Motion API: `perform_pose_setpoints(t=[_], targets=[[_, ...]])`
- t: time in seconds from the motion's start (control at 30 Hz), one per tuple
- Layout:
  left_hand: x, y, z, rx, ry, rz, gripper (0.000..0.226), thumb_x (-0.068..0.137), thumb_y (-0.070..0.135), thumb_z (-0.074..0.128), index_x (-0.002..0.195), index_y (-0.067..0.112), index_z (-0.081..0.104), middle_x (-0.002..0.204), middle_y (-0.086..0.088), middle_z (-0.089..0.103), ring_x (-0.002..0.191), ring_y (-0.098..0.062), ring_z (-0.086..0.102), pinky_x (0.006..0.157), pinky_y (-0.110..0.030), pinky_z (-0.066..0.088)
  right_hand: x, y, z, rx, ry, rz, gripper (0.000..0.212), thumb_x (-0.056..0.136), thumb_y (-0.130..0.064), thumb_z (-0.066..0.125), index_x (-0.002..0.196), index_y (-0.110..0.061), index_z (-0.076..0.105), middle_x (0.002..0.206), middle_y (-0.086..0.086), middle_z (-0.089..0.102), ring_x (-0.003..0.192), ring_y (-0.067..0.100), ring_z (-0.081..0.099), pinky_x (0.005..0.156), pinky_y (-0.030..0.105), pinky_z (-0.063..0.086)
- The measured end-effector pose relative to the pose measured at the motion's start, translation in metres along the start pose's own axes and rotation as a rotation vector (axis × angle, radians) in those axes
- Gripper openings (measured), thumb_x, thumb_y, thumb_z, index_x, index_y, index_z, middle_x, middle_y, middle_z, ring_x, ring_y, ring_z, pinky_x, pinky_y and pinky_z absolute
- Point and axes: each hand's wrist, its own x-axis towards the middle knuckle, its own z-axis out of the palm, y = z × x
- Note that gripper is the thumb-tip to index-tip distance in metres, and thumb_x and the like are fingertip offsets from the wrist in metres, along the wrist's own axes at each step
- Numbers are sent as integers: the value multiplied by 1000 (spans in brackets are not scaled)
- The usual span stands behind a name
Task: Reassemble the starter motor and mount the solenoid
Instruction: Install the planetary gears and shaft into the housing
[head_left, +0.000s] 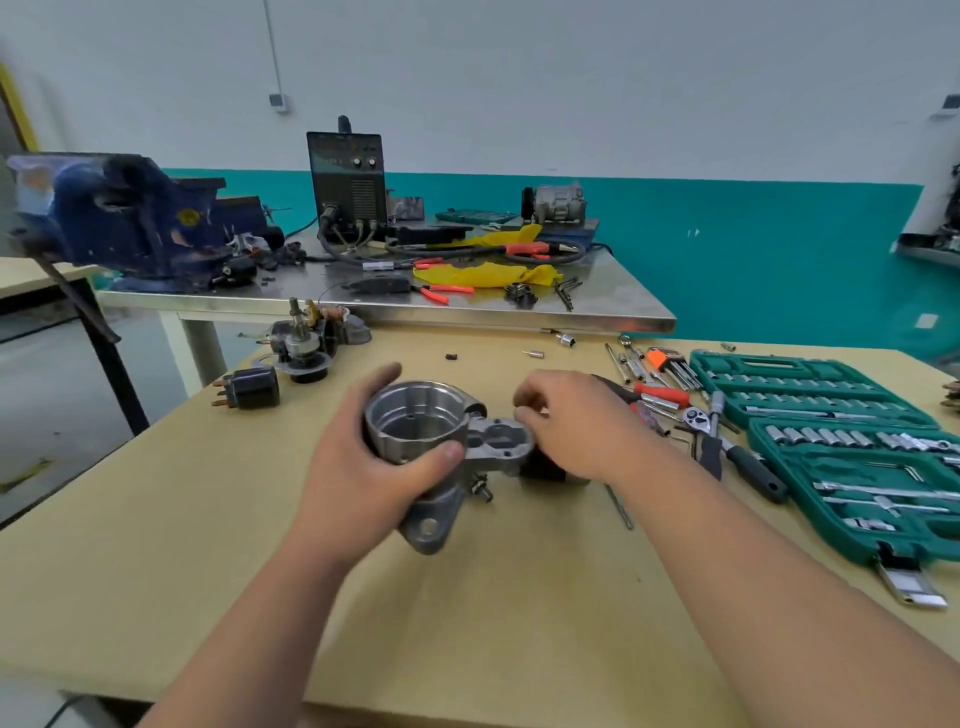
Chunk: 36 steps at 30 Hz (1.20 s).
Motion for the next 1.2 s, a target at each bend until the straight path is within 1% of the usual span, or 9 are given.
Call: perform_pose_setpoints(t=[0.1,0.2,0.37,0.5,0.57,0.67,0.83,1.0,1.2], targets=[[7,-22,-20,9,61,-28,80,60,28,89,127,42,48,102,30,65,95,11,62,82,-23,53,26,-21,10,-196,-116,-115,27,96,-36,46,119,-25,58,111,-1,65,99,20,55,85,36,41],[8,-38,-30,-64,81,-60,75,56,38,81,124,41,50,101,28,67,94,5,65,74,-21,56,46,-38,21,29,-260,-15,37,96,-42,46,126,-20,54,120,4,61,102,22,57,84,36,48],[4,-45,-34,-106,44,-15,71,54,40,73,122,41,52,107,21,68,98,-2,67,75,-14,52,72,-57,37,-29,-456,-35,49,89,-54,54,115,-13,62,104,2,63,88,22,57,67,32,43],[-1,-48,-38,-181,31,-24,70,54,41,72,122,35,55,107,8,70,96,-14,69,74,-25,56,85,-69,53,-258,-631,-50,38,90,-27,54,118,-4,63,109,12,65,92,29,62,81,36,52],[-3,-46,-37,-201,15,-22,70,55,44,70,122,32,56,107,4,71,96,-16,69,74,-27,56,83,-70,54,-255,-595,-38,35,86,-28,58,112,-5,66,99,10,66,83,27,61,78,36,53],[-6,-41,-31,-204,-8,-7,69,56,47,70,120,27,56,105,4,71,93,-15,70,72,-23,54,71,-54,39,6,-440,9,44,76,-46,69,100,-8,69,87,5,66,76,24,62,65,34,50],[-8,-32,-13,-157,-109,8,71,55,46,76,121,30,55,107,12,71,96,-8,69,75,-16,51,42,-31,-2,361,-182,86,66,70,-48,77,129,-28,55,120,-9,58,103,11,56,80,25,43],[-10,-26,9,-148,-113,-2,75,54,49,78,123,38,52,109,20,68,101,-2,66,78,-14,51,24,-40,-41,486,32,49,45,68,-49,76,107,-44,54,103,-25,50,87,-4,52,62,13,38],[-14,-21,29,-162,-69,-1,78,55,49,79,127,40,48,111,25,65,103,2,63,80,-11,50,5,-55,-60,461,211,-68,46,67,-48,76,101,-48,46,109,-19,48,91,-8,50,56,1,38]])
